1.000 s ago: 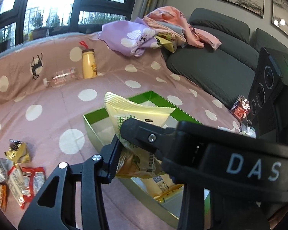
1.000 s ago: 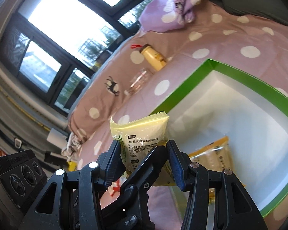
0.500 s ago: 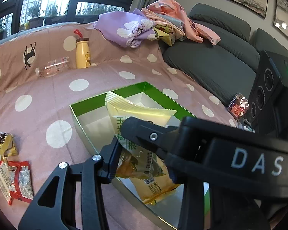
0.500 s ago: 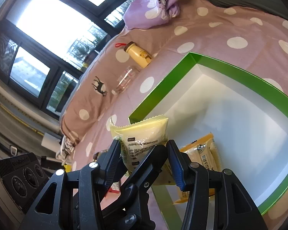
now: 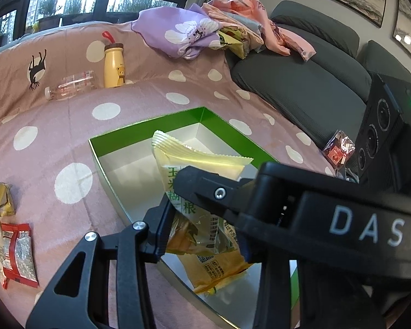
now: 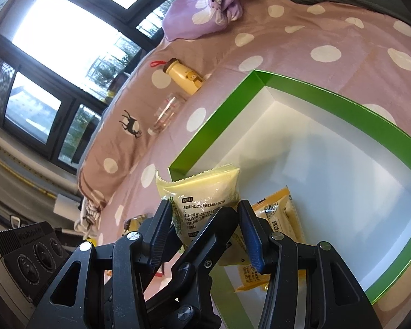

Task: Organize snacks
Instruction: 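Lower the pale yellow bag into the box and open the right gripper, then move the right tool back over the snack pile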

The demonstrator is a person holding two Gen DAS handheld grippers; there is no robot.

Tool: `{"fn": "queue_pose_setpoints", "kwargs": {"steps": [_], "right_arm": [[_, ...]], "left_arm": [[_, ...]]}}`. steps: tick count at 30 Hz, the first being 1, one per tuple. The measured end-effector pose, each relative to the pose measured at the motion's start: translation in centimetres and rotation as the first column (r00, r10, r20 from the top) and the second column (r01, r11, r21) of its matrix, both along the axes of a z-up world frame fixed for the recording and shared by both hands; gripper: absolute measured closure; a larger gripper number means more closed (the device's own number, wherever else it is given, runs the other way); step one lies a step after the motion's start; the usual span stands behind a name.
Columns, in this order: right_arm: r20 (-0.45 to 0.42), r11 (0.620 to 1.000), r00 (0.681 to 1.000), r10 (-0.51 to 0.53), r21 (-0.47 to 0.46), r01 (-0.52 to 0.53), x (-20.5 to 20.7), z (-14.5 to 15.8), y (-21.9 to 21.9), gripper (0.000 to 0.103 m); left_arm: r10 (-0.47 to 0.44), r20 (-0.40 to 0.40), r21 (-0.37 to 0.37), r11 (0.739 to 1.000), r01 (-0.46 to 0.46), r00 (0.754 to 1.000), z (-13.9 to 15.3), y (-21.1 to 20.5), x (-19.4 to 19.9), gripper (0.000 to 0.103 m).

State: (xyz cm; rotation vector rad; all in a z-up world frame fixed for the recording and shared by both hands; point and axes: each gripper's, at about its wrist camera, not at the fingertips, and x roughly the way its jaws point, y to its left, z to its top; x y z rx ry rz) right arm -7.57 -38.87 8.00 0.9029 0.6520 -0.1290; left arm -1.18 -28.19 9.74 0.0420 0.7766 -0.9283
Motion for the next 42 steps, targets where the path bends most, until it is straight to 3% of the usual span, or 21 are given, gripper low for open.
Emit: {"fn": "queue_pose_setpoints", "kwargs": {"steps": [31, 38, 42], "right_arm": [[-0.041, 1.0, 0.999, -0.027, 0.003, 0.027, 0.3, -0.7, -0.4, 0.05], [0.001, 0.995, 0.998, -0.07, -0.067, 0.07, -0.4, 0.7, -0.1, 0.05], [0.026, 0.989, 0.996, -0.084, -0.12, 0.086, -0.6, 1.8, 0.7, 0.05]], "left_arm": [[0.011, -0.033, 0.02, 1.0, -0.011, 0.999, -0.7, -0.4, 0.3, 0.067], [0.052, 0.0, 0.002, 0.999, -0.052, 0.999, 1.3, 2.3, -0.1, 0.064], [0.11, 0.007, 0.001, 0.994, -0.11, 0.994, 2.1, 5.5, 0.1, 0.056]]}}
